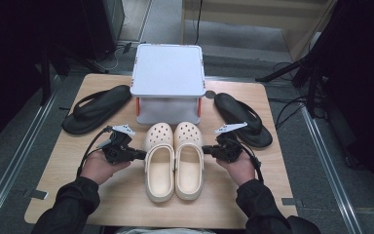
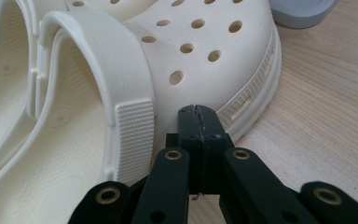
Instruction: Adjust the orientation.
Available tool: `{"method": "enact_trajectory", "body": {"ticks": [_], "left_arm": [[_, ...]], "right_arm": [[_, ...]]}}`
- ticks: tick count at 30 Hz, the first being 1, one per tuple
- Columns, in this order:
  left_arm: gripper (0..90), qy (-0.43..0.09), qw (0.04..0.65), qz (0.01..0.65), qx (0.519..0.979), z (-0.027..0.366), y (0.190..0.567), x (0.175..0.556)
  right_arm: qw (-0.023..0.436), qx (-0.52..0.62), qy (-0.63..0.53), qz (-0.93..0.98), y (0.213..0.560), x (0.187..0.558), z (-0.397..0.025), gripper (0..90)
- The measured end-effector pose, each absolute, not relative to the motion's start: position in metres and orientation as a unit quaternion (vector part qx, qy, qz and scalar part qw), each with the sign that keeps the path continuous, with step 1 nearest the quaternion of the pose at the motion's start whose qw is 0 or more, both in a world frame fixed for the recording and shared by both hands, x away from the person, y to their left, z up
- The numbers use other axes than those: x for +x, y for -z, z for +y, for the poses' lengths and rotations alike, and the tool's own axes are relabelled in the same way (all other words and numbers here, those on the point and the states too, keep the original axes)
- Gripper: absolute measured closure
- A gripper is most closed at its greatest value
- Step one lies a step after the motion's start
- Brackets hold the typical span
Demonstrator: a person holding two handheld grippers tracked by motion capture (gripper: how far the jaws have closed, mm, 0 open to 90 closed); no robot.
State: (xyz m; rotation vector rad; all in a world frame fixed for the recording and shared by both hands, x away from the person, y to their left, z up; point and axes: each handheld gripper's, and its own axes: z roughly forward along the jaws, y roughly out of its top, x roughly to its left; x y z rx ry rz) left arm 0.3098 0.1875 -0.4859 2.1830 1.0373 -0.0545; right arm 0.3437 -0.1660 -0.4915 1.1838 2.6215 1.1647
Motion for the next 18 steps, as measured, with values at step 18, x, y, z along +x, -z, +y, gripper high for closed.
{"method": "enact_trajectory", "body": {"ticks": [18], "left_arm": [[84.6, 0.026, 0.379, 0.404, 0.832, 0.201, 0.477, 0.307]], "right_arm": [[0.040, 0.385, -0.381, 0.840, 0.490, 0.346, -0.170, 84.4]]}}
